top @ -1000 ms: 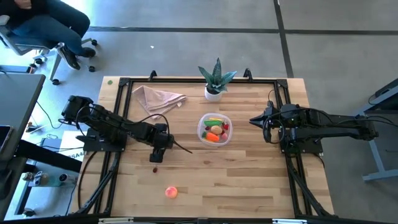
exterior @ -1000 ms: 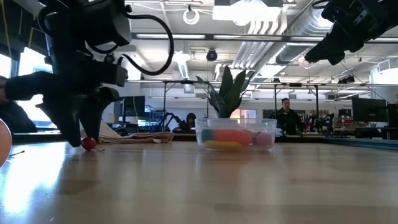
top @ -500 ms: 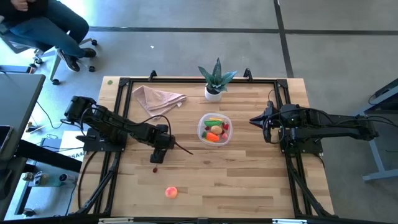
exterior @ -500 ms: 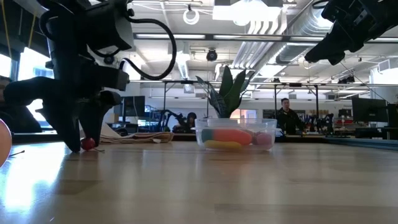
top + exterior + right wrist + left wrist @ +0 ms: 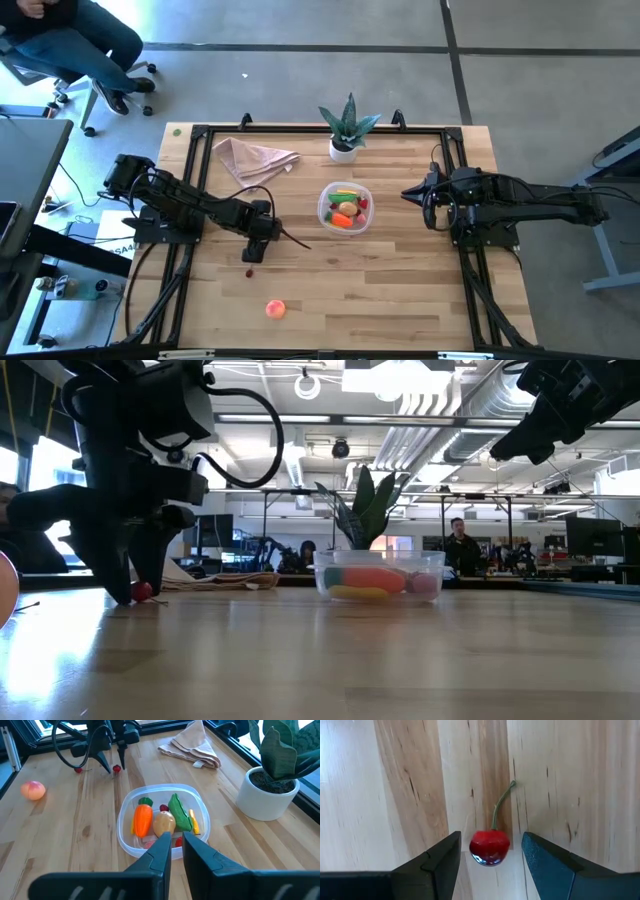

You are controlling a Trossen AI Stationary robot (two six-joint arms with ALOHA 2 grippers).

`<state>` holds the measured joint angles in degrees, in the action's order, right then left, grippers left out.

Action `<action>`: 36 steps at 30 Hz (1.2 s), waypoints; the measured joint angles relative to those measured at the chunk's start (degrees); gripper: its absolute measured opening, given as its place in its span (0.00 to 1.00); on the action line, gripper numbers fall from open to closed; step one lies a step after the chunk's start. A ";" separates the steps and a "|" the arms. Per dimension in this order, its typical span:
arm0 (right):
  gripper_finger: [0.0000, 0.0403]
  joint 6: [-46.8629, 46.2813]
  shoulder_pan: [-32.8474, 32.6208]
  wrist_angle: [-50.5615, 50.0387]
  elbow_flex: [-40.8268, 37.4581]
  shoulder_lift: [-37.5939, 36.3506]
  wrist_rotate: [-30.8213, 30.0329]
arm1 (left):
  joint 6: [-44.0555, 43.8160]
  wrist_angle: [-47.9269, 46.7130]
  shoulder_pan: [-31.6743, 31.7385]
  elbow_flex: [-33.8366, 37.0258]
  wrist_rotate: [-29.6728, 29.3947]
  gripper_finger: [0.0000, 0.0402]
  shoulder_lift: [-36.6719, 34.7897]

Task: Pick and placing Produce into tupperware
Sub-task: Put the top cherry into the transparent bin

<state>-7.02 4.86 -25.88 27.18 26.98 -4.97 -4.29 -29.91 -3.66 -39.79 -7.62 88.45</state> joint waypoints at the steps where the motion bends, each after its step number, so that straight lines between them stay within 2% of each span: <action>1: 0.09 0.00 0.00 -0.01 0.00 -0.01 -0.02 | -0.31 -0.03 0.00 0.00 -0.03 0.51 0.02; 7: 0.09 0.00 -0.01 -0.01 0.00 -0.01 -0.02 | -0.68 -0.07 -0.02 0.02 -0.20 0.50 0.05; 22: 0.09 -0.01 0.00 -0.01 0.00 0.00 -0.01 | -0.83 0.02 0.00 0.07 2.49 0.30 0.17; 36: 0.09 0.01 0.00 -0.01 0.00 0.00 -0.02 | -0.68 -0.17 -0.09 -0.22 2.68 0.27 0.19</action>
<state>-7.01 4.86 -25.89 27.18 26.98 -4.99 -4.97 -30.08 -3.75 -40.01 -4.94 88.64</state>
